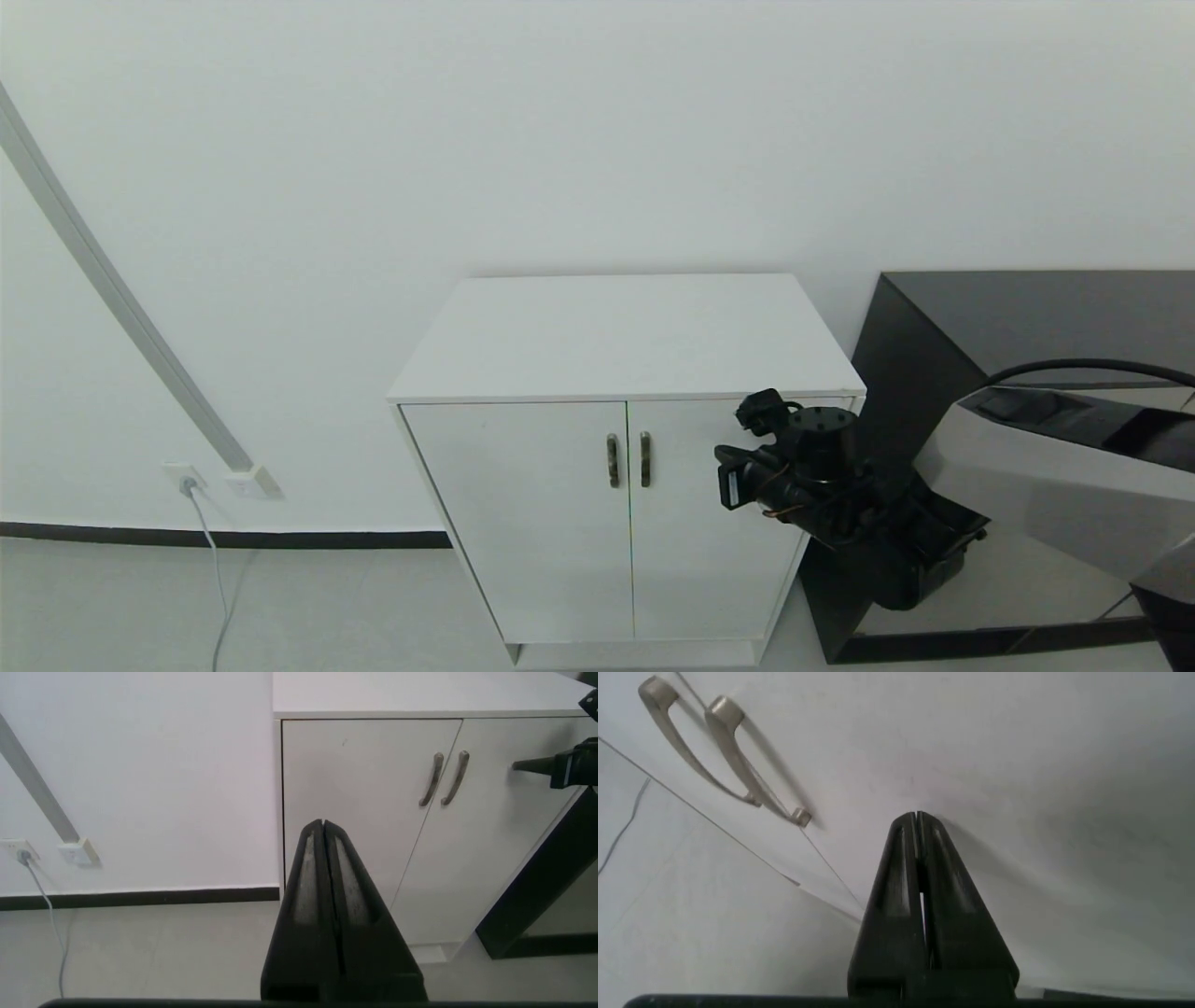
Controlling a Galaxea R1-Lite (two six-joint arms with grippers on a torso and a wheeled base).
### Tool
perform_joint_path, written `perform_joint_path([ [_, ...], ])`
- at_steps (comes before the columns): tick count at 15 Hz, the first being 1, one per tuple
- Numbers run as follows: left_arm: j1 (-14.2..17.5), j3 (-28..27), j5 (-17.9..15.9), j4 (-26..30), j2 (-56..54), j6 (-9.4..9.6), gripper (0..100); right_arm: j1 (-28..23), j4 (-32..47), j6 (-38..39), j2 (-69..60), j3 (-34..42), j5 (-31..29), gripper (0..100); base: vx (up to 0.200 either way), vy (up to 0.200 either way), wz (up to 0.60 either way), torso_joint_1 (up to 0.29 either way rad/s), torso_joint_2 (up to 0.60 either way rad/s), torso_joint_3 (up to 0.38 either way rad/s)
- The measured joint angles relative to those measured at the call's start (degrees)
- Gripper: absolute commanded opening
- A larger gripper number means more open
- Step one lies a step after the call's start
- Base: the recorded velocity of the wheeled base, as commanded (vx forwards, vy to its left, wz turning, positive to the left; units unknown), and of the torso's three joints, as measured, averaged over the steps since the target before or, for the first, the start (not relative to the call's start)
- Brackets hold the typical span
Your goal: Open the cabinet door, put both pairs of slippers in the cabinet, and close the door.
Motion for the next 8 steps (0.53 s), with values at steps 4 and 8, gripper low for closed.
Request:
perform_joint_path([
  [4,0.0,0.0,0.0,0.0,0.0,0.00,0,-1.5,-7.4,0.0,-3.5,10.6,-0.2,0,0.000,0.000,0.00,0.000,0.00,0.000],
  [8,0.0,0.0,0.0,0.0,0.0,0.00,0,-5.9,-15.2,-0.1,-9.2,24.2,-0.3,0,0.000,0.000,0.00,0.000,0.00,0.000],
])
